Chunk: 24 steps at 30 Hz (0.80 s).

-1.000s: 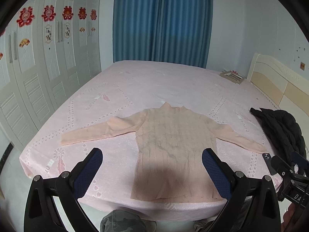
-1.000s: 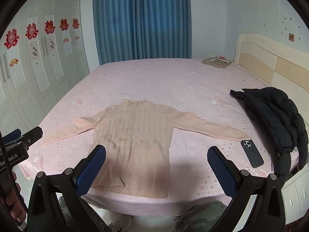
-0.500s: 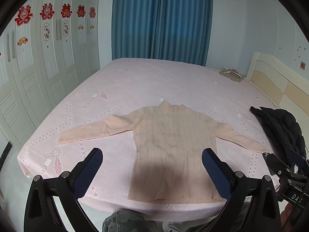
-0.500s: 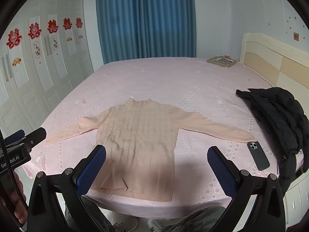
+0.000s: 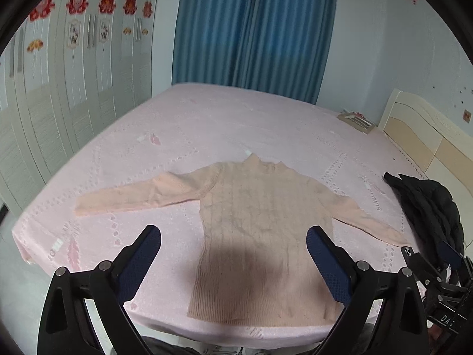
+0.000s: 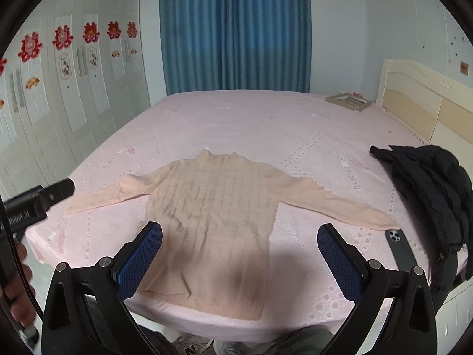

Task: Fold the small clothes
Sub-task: 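Grasp the sweater sleeve cuff with the left gripper and lift it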

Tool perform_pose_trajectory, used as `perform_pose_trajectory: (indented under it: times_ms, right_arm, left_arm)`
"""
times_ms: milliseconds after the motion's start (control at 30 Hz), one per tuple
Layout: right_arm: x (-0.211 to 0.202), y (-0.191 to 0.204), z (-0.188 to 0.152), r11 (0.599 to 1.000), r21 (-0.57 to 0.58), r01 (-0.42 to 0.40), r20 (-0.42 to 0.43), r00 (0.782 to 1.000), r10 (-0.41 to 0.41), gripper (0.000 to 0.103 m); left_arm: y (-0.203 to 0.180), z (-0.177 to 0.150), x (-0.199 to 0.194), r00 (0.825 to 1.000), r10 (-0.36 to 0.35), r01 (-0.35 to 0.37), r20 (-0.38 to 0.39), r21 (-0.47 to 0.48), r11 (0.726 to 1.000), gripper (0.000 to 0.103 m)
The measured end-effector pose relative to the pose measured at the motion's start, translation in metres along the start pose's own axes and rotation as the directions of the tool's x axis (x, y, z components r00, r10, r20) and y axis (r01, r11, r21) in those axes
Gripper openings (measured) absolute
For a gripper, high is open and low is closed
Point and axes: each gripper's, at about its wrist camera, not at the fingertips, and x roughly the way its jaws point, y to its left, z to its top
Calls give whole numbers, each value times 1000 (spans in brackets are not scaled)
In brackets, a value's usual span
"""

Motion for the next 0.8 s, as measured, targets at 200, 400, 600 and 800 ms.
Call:
perform_pose_trajectory:
  times_ms: [200,400,600,800]
  right_arm:
    - [63,-11,-14,999,-11,42,-55,998,-42,103]
    - [133,-28,-41,998,47,48,-152,988,-40,97]
    - [188,-23,-58,998,22,53,-178,983,-48,88]
    - [229,-20,-70,995,64,82,-205,976,-67,87]
  left_arm:
    - [44,-13,74,998,31,-36,-55,-82,996,97]
    - [119,-34,153,988,-5,-35,-151,-261,965,96]
    - [199,-43,206,984,60,-118,-166,-367,923,95]
    - [271,-46,243,986,63,-136,-155,-530,837,86]
